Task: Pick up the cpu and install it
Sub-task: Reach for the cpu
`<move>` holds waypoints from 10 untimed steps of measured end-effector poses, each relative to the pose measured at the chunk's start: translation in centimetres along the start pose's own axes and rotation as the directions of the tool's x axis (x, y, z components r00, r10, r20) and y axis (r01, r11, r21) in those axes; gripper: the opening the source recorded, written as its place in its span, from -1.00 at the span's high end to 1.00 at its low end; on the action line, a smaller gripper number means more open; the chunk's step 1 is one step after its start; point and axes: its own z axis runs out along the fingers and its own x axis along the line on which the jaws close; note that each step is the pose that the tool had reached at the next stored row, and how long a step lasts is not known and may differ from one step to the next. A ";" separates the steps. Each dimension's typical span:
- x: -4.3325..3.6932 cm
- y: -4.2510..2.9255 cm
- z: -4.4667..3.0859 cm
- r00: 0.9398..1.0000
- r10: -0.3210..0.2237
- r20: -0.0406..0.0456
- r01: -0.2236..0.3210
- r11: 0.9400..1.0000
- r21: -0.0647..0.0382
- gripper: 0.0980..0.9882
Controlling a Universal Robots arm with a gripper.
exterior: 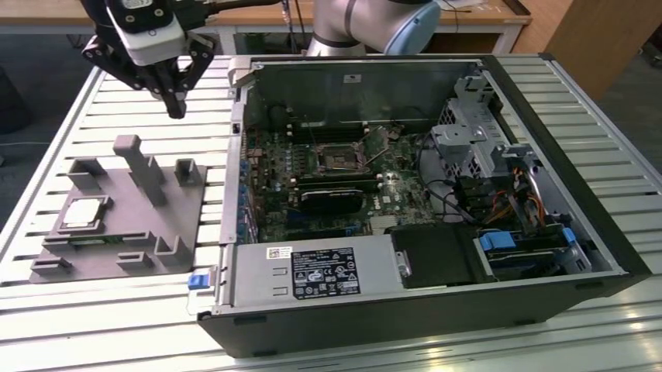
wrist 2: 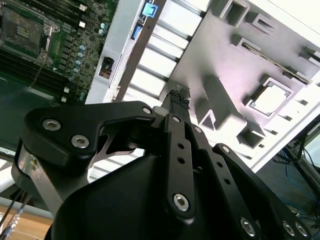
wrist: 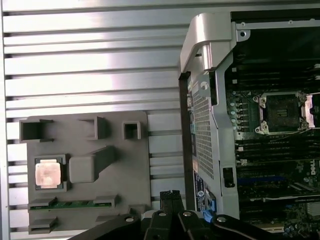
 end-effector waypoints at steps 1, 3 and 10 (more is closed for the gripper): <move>0.13 -0.01 0.00 1.000 0.000 0.000 0.000 1.000 0.000 0.98; 0.51 -0.04 0.01 1.000 0.000 0.000 0.000 1.000 0.000 0.98; 1.78 -0.14 0.05 1.000 0.000 0.000 0.000 1.000 0.000 0.98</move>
